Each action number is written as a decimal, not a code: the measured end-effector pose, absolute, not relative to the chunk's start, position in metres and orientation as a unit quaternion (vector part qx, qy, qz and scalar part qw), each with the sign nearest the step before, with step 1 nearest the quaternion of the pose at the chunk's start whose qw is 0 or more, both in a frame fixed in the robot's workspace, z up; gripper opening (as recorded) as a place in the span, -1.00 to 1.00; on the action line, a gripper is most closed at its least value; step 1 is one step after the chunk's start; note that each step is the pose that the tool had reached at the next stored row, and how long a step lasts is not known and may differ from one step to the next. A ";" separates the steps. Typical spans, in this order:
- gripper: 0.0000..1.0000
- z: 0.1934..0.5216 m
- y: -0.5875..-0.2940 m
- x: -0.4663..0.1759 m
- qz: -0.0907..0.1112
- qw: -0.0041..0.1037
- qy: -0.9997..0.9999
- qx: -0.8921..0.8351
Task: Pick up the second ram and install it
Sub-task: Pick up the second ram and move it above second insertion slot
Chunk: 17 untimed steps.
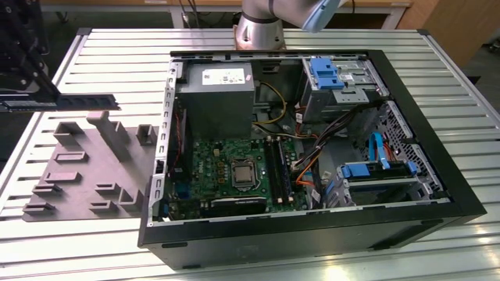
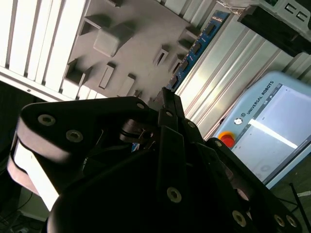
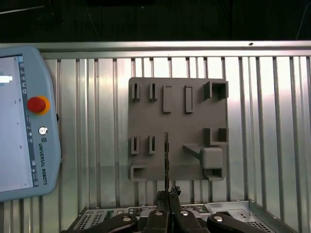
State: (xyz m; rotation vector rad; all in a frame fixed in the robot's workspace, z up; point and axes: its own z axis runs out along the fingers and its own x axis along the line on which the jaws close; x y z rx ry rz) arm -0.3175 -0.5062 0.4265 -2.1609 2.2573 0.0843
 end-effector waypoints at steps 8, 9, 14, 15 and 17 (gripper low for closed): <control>-0.77 0.427 -0.506 -0.313 0.027 0.008 0.722 -0.691; -0.77 0.427 -0.506 -0.313 0.027 0.008 0.722 -0.691; -0.77 0.427 -0.506 -0.310 0.027 0.008 0.722 -0.691; -0.77 0.427 -0.506 -0.309 0.027 0.008 0.722 -0.691; -0.77 0.427 -0.506 -0.308 0.027 0.008 0.722 -0.691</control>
